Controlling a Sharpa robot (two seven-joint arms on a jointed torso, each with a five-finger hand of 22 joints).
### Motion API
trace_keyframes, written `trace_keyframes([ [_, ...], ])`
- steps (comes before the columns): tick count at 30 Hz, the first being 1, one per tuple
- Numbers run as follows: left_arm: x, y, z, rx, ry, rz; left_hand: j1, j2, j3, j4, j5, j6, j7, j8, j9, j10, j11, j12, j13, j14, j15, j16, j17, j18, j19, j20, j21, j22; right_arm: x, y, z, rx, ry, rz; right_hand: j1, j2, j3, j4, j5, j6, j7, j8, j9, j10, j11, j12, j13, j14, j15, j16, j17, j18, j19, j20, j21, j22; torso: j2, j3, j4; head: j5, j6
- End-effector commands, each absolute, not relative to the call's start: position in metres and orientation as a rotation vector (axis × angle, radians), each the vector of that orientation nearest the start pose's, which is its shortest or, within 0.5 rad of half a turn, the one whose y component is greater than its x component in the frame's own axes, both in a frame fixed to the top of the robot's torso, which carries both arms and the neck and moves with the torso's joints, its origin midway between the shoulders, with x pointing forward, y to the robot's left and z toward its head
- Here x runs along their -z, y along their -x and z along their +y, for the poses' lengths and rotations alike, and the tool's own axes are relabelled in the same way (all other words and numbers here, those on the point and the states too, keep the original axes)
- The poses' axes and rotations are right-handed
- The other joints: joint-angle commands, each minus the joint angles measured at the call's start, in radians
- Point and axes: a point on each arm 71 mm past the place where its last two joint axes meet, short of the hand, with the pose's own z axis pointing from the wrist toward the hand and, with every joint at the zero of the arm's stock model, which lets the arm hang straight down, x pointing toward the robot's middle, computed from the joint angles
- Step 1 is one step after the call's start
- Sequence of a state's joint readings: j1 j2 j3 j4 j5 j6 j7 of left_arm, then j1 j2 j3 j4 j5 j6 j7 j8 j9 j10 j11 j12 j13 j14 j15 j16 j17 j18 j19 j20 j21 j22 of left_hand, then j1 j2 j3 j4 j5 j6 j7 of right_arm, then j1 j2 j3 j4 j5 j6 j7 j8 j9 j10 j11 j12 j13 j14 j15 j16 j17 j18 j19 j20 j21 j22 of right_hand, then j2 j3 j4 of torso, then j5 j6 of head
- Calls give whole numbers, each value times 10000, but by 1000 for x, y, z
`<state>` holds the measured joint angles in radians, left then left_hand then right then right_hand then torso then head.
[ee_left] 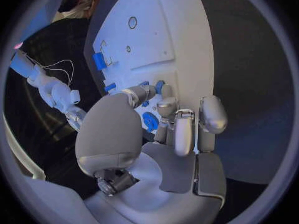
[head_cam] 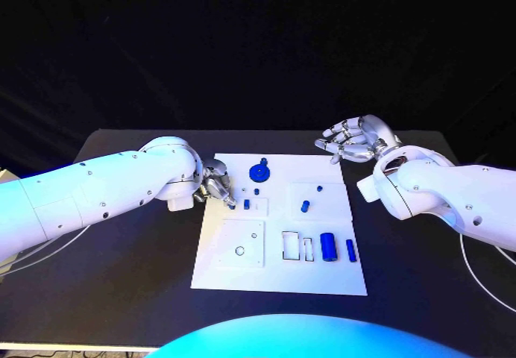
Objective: Assemble the parts on the task board
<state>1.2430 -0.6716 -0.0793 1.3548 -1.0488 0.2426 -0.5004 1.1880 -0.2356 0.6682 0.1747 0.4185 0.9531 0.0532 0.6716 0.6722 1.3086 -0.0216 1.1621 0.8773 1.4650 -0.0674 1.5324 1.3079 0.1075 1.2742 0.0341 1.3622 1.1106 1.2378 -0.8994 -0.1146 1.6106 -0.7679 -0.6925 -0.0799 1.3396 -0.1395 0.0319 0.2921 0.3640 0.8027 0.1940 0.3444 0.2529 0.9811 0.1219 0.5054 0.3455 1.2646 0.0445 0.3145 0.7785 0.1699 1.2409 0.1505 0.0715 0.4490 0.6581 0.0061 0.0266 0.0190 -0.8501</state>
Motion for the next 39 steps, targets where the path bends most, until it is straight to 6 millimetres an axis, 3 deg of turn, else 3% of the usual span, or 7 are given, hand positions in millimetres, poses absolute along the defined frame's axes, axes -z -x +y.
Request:
trace_keyframes([
  [1,237,-499,174,4105,806,24300,-137,8,1781,-1795,60,85,-7,-40,3,119,-14,75,77,813,-83,42,1649,-82,66,33,35,13,182,-474,-227,-8385,-6331,15424,30,18,76,-7,64,2,30,40,-9,52,-12,-60,-10,-12,61,-30,-15,131,-17,58,-48,-10,6,6,-2,-9,-2],
  [9,237,-500,174,4121,917,24197,-405,133,1682,-1659,-12,217,-92,-39,15,342,-69,281,429,852,-113,98,1801,-77,51,13,11,-12,182,-474,-228,-8384,-6331,15425,27,13,78,-8,63,-1,32,43,-16,64,-9,-85,-56,-11,64,-59,-17,130,-21,60,-47,-45,2,9,0,-24,-10],
  [25,238,-501,176,3980,895,24252,-937,42,684,-1328,-200,290,-259,-147,11,421,-177,258,550,849,-197,100,1807,-82,59,-66,-65,-47,182,-473,-228,-8393,-6325,15422,22,10,77,-6,60,-1,33,44,-19,67,-8,-94,-72,-11,66,-69,-17,130,-24,62,-48,-58,-2,3,5,-56,-11],
  [31,238,-503,179,3792,861,24108,-1228,27,-305,-837,-278,421,-291,-305,-78,327,-204,160,512,834,-229,77,1757,-84,69,-104,-121,-89,182,-473,-229,-8395,-6326,15416,16,7,74,-4,57,-3,35,44,-21,67,-6,-101,-84,-14,68,-78,-18,129,-27,63,-48,-68,-1,5,6,-58,-6],
  [39,237,-504,183,3749,1052,23854,-1584,-17,-1756,212,-403,506,-231,-483,-153,210,-157,35,440,816,-204,47,1690,-80,76,-92,-182,-139,182,-472,-228,-8405,-6322,15405,-7,1,66,-2,49,-14,42,43,-29,63,3,-126,-125,-28,77,-110,-21,127,-41,70,-53,-102,1,0,-2,-57,28],
])
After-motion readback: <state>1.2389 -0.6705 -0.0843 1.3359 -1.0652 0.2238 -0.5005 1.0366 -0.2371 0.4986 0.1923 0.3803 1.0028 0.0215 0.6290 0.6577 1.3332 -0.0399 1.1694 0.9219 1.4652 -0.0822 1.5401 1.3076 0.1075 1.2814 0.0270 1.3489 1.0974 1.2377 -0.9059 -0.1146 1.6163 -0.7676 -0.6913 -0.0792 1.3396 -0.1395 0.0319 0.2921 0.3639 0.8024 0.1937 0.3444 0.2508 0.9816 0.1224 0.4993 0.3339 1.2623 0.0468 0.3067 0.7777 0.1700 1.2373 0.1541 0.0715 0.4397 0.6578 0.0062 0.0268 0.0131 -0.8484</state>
